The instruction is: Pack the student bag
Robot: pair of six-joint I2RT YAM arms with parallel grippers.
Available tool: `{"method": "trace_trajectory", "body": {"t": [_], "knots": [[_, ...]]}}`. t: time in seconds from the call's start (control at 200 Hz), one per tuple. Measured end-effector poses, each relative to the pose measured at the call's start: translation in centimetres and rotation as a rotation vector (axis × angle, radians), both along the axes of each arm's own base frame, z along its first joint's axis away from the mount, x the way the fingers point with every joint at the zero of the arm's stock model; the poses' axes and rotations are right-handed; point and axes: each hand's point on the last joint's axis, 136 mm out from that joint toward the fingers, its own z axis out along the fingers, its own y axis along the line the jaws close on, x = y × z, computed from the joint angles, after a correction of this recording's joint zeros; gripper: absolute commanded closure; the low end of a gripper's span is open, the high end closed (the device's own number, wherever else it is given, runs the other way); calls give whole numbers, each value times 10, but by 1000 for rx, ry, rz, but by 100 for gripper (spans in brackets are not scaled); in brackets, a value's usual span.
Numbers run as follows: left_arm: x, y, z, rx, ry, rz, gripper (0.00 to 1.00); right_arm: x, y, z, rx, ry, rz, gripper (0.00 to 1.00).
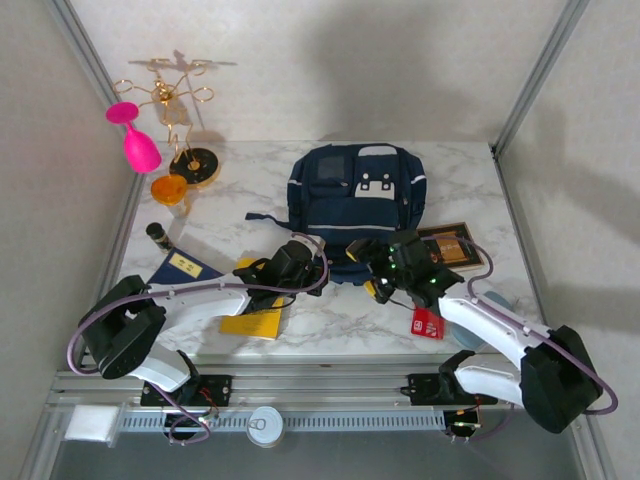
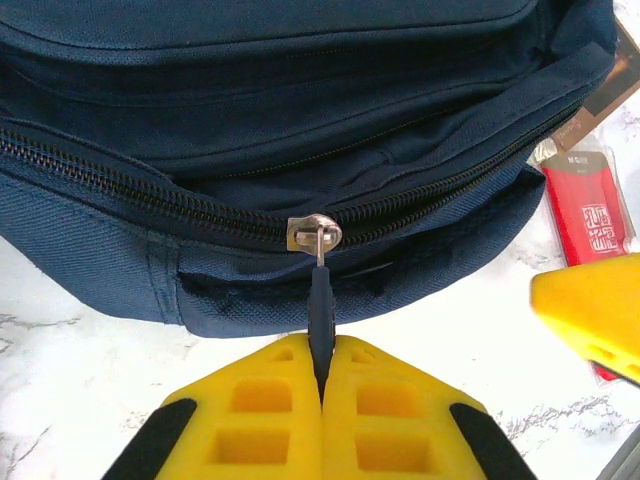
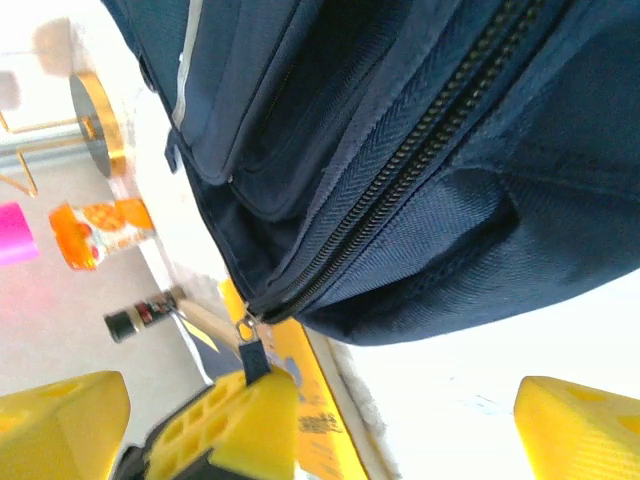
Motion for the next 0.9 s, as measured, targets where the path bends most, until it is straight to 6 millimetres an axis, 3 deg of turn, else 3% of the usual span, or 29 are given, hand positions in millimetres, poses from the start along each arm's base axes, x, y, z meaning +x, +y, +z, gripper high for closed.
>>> {"method": "trace_trajectory", "body": {"t": [0.105, 0.245, 0.456, 0.526, 0.611, 0.681, 0.901], "knots": [[0, -2, 1, -2, -2, -3, 100, 18, 5, -3, 43, 10, -101, 1], [-1, -5, -2, 8, 4, -11, 100, 37, 11, -29, 38, 60, -172, 6], [-1, -5, -9, 23, 12, -11, 100, 50, 18, -58, -24, 105, -174, 52], [0, -4, -9, 25, 9, -6, 100, 50, 19, -64, -49, 102, -149, 72], [3, -2, -9, 34, 1, 10, 100, 55, 24, -67, -81, 98, -111, 88], [5, 2, -9, 47, -8, 28, 100, 61, 29, -63, -111, 79, -67, 96], [11, 10, 3, 60, -39, 59, 100, 65, 25, -41, -186, -46, 124, 99]]}}
